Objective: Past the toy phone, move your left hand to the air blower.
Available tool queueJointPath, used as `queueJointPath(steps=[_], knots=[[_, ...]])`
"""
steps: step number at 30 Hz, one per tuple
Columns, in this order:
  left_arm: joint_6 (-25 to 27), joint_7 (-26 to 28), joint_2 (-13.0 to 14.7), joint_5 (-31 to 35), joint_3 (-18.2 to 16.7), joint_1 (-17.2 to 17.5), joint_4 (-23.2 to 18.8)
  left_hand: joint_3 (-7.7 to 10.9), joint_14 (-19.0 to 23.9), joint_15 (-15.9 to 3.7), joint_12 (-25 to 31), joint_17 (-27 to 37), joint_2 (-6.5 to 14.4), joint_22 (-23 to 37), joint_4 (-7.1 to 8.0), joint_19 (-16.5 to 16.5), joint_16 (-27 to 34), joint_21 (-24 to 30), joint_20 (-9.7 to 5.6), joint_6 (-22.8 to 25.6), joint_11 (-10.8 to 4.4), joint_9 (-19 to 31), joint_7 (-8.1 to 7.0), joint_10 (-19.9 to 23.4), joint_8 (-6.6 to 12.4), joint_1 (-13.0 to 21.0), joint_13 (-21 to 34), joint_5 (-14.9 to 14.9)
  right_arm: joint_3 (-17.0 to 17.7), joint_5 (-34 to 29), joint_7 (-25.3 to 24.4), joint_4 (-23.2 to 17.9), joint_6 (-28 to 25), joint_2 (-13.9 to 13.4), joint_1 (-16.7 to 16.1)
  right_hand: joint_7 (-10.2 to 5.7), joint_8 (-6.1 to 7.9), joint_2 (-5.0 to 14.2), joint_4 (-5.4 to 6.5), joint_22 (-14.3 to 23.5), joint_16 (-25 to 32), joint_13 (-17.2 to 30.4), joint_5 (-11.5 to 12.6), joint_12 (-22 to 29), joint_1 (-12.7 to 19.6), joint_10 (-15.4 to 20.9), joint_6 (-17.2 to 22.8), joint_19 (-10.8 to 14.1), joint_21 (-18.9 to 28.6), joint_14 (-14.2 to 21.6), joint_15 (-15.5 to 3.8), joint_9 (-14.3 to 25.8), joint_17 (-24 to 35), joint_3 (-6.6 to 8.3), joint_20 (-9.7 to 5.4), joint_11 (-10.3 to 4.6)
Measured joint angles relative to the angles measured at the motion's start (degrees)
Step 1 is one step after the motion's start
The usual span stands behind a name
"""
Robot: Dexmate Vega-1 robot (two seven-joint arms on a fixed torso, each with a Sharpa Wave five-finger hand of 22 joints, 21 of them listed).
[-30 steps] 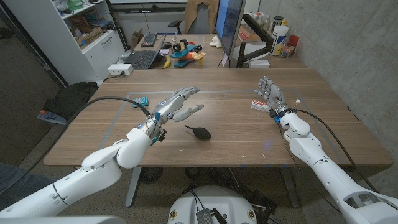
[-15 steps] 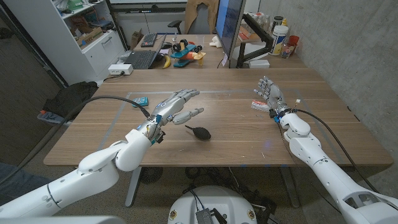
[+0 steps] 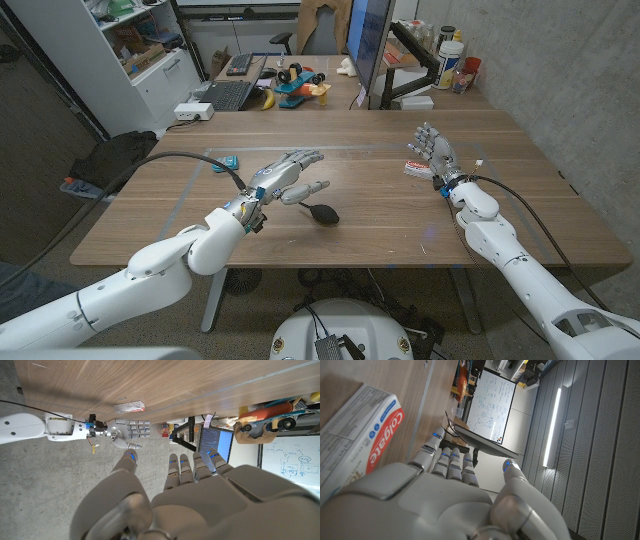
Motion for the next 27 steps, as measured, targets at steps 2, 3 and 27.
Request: queueJointPath(steps=[2, 3, 27], knots=[[0.3, -0.4, 0.4, 0.1, 2.4, -2.3, 0.0, 0.00, 0.0, 0.00, 0.0, 0.0, 0.0, 0.0, 0.00, 0.0, 0.0, 0.0, 0.00, 0.0, 0.00, 0.0, 0.00, 0.0, 0.00, 0.0, 0.0, 0.0, 0.1, 0.1, 0.0, -0.1, 0.1, 0.0, -0.1, 0.00, 0.00, 0.00, -0.21, 0.0, 0.0, 0.0, 0.0, 0.0, 0.0, 0.0, 0.0, 0.0, 0.0, 0.0, 0.00, 0.0, 0.0, -0.21, 0.00, 0.00], [0.5, -0.7, 0.4, 0.1, 2.4, -2.3, 0.0, 0.00, 0.0, 0.00, 0.0, 0.0, 0.0, 0.0, 0.00, 0.0, 0.0, 0.0, 0.00, 0.0, 0.00, 0.0, 0.00, 0.0, 0.00, 0.0, 0.0, 0.0, 0.1, 0.1, 0.0, -0.1, 0.1, -0.1, -0.1, 0.00, 0.00, 0.00, -0.21, 0.0, 0.0, 0.0, 0.0, 0.0, 0.0, 0.0, 0.0, 0.0, 0.0, 0.0, 0.00, 0.0, 0.0, -0.21, 0.00, 0.00], [2.9, -3.1, 0.2, 0.6, 10.5, -9.1, 1.7, 0.00, 0.3, 0.28, 0.0, 0.0, 0.0, 0.3, -0.48, 0.0, 0.0, -0.6, 0.00, 0.0, 0.00, 0.0, 0.00, 0.0, 0.00, 0.0, 0.0, 0.0, 0.6, 0.4, 0.2, -0.1, 0.7, -0.3, -0.1, 0.00, 0.00, 0.00, -0.20, 0.0, 0.0, 0.0, 0.0, 0.0, 0.0, 0.0, 0.0, 0.0, 0.0, 0.0, 0.00, 0.0, 0.0, -0.20, 0.00, 0.00]])
